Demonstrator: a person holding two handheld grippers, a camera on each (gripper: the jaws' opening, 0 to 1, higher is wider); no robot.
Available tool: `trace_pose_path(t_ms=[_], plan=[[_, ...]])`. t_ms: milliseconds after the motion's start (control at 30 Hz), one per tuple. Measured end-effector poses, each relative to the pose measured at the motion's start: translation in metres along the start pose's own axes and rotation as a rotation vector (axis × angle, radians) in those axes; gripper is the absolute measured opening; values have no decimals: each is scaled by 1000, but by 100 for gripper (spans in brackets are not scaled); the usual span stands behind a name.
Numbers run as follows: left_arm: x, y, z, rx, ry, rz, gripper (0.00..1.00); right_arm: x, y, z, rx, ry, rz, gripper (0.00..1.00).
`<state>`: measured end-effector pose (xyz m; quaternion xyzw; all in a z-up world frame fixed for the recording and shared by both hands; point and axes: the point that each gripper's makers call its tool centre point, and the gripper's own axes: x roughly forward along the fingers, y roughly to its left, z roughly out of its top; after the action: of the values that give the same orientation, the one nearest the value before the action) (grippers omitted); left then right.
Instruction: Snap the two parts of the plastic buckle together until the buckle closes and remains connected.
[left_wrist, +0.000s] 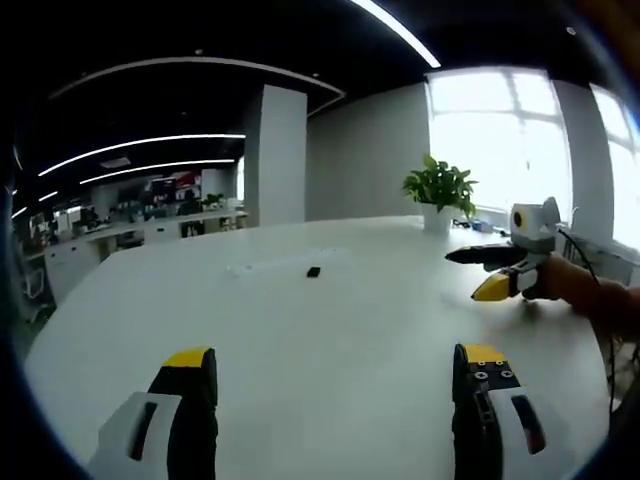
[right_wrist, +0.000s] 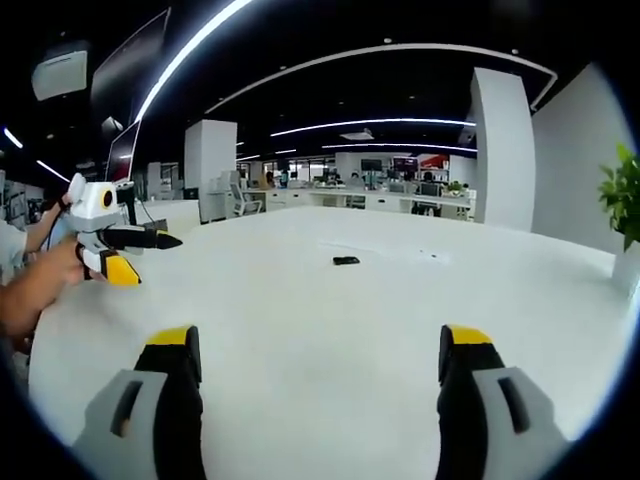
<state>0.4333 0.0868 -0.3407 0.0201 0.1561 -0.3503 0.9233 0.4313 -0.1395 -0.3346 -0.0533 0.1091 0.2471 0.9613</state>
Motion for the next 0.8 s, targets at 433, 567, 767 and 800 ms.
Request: trace_pose_path(t_ms=[433, 567, 767, 800], plan=[[-1, -1, -7, 6, 7, 10, 100, -20, 4, 0, -26, -22, -25, 98], [-1, 0, -7, 5, 6, 12, 100, -20, 4, 0, -20, -22, -23, 98], [-2, -1, -6, 6, -3, 7, 100, -19, 4, 0, -18, -21, -19, 97], [-2, -1, -6, 5, -1, 7, 100, -19, 4, 0, -19, -22, -18, 97]])
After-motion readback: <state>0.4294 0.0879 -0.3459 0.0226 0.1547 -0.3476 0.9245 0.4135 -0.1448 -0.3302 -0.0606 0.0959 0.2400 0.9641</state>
